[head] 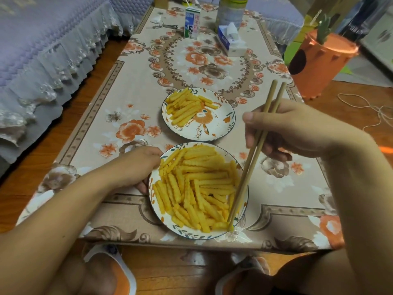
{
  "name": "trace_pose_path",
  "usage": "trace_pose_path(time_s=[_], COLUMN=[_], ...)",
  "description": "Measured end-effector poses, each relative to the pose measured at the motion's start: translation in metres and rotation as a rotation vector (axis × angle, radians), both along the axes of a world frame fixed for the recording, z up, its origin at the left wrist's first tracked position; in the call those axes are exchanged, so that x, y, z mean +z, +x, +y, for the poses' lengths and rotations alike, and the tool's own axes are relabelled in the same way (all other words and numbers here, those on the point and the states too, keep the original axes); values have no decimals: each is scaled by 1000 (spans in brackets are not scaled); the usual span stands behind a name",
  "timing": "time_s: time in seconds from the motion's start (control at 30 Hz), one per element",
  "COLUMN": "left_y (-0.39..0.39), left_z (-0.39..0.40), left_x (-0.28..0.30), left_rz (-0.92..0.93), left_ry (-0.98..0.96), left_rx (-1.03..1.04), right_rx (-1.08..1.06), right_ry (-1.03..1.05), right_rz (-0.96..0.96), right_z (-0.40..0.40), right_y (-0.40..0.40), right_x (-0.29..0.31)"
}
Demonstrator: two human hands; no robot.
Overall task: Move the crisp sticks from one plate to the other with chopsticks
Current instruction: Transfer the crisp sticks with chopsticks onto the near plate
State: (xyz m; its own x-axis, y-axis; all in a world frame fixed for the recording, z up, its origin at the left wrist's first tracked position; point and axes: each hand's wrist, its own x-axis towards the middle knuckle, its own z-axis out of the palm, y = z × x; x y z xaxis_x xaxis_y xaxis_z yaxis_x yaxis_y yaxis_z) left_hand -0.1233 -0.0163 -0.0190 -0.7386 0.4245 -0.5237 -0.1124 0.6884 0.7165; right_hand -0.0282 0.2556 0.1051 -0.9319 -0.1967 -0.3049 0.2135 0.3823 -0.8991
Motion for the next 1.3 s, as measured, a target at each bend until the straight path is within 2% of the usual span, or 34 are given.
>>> trace_pose_path(time_s=[0.27,0.5,0.6,0.67,0.8,0.87,0.97,1.1,1.3], left_y=[0,-1,-1,-1,2,2,2,3,2], left_z=[1,0,-1,0,1,2,2,-1,-3], left_x=[2,0,0,2,4,4,4,7,6], left_rz=[10,13,16,17,25,29,41,47,31], left_ry=[-4,-19,-18,-21,-33,-44,-60,-51,-45], left_rx=[3,4,-3,-5,-26,-36,-74,-63,-45], right_rx=[-228,-123,-142,-238,-619,-713,-664,-636,-652], right_ry=[-69,-6,10,14,-97,7,212,173,235], right_rz=[99,25,34,88,315,446,522,563,538], right_z=[28,20,27,33,36,34,28,20,20], right_y=[-1,-7,-4,-3,-9,-16,-27,-44,-59], right_x=[5,-13,-6,-1,-12,-26,-51,-77,-94])
